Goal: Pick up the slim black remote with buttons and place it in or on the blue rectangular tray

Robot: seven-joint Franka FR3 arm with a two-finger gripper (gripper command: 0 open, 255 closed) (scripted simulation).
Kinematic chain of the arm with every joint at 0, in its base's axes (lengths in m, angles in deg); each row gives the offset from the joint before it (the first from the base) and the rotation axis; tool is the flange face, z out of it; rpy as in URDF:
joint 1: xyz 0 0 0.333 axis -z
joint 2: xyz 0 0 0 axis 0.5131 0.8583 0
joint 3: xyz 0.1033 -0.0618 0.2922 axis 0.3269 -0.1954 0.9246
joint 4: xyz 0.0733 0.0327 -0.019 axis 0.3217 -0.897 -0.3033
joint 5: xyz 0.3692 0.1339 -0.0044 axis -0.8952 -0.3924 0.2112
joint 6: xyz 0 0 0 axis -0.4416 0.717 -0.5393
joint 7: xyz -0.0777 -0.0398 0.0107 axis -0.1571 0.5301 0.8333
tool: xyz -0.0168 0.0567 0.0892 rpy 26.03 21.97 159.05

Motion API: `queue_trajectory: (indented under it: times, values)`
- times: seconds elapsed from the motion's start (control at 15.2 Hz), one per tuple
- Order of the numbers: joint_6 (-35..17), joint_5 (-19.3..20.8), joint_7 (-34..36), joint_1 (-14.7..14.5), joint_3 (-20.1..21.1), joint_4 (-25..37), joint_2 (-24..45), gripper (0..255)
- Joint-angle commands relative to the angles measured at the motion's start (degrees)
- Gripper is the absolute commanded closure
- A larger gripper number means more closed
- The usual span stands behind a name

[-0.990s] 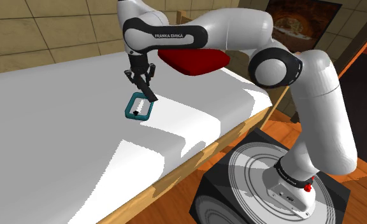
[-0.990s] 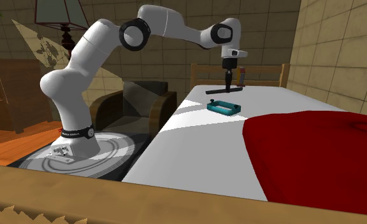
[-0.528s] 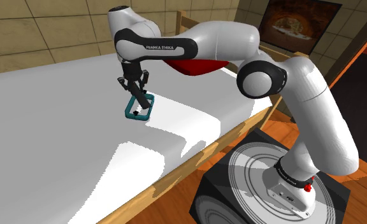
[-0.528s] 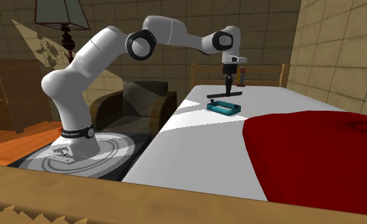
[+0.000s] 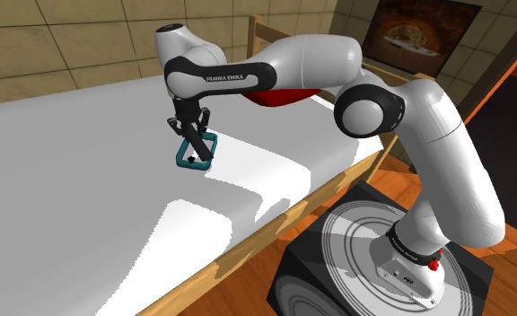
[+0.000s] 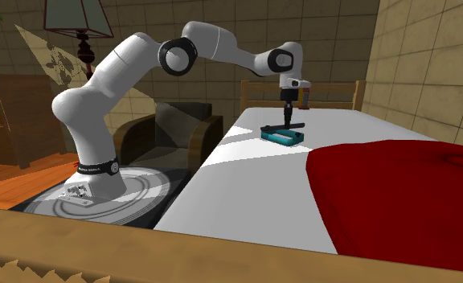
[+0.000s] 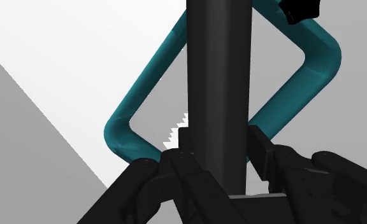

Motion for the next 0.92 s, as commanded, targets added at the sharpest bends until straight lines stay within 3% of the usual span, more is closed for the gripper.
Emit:
queue_trajectory:
  times: [0.0, 0.26, 0.33, 0.66, 0.86]
  values:
    - [-0.1, 0.0, 0.0, 0.02, 0.0, -0.06, 0.0, 255]
    - [-0.1, 0.0, 0.0, 0.02, 0.0, -0.06, 0.0, 255]
    - [-0.11, 0.0, 0.0, 0.02, 0.0, -0.07, 0.0, 0]
    - [-0.1, 0.0, -0.01, 0.02, 0.0, -0.06, 0.0, 0]
    - [6.59, -0.09, -0.58, -0.92, -0.05, 7.98, 1.28, 0]
